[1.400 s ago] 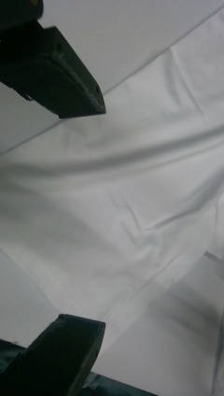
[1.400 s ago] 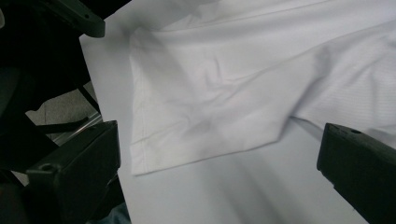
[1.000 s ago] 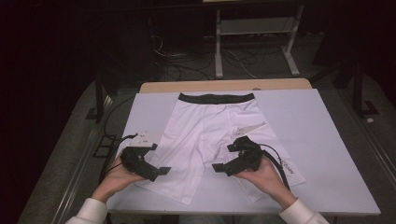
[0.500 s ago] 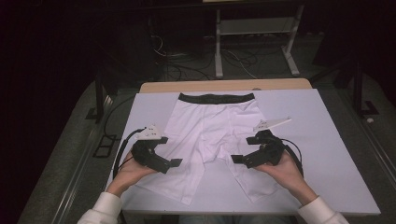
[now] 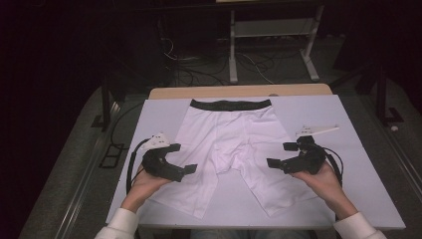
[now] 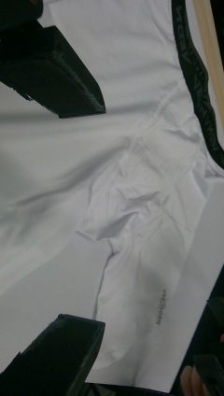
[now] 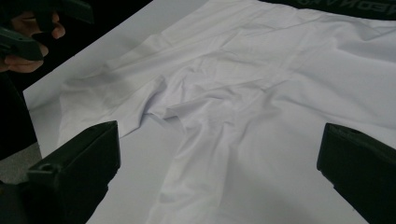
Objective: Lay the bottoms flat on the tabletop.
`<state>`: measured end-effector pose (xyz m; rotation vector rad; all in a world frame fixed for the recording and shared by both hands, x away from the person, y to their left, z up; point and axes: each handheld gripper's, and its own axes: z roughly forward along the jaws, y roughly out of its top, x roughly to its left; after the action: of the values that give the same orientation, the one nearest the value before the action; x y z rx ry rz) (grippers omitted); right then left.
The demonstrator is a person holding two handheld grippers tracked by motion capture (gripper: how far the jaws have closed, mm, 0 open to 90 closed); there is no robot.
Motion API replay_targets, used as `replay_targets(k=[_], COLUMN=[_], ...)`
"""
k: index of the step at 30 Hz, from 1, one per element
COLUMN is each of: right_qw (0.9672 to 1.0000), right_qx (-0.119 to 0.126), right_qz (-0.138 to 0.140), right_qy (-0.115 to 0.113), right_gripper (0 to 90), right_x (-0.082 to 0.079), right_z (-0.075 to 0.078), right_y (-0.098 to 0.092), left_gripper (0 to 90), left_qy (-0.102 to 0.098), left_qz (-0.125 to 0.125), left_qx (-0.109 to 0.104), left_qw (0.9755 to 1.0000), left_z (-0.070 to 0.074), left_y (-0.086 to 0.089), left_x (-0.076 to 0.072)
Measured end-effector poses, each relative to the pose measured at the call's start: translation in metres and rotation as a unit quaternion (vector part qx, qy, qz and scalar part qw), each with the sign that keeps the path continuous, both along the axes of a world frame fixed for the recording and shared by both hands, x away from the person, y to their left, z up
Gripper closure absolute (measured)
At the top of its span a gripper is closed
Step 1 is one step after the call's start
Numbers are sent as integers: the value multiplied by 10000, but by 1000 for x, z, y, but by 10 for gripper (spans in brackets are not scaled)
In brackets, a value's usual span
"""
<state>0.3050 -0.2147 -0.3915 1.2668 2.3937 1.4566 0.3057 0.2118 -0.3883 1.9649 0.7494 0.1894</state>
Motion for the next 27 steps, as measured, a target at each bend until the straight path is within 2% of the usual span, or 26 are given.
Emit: replay_targets(k=[14,20,23,27], right_qw=[9986,9978,9975,9966], right_qx=[206,177,73,35], right_qz=[-476,-610,-654,-744], right_qy=[-45,-171,-242,-339], right_gripper=[0,0,0,0], right_x=[-13,-25,-30,-35], right_z=[-22,-32,-36,-40], right_y=[-39,-50,-54,-60], left_gripper=[0,0,0,0], left_qy=[-239,-297,-310,-264], left_qz=[401,506,569,618], left_qx=[-297,-262,-262,-197], left_qw=[9985,9979,9976,9975], left_z=[-18,-26,-30,-35], left_y=[9,17,24,30], left_x=[-12,-18,-22,-25])
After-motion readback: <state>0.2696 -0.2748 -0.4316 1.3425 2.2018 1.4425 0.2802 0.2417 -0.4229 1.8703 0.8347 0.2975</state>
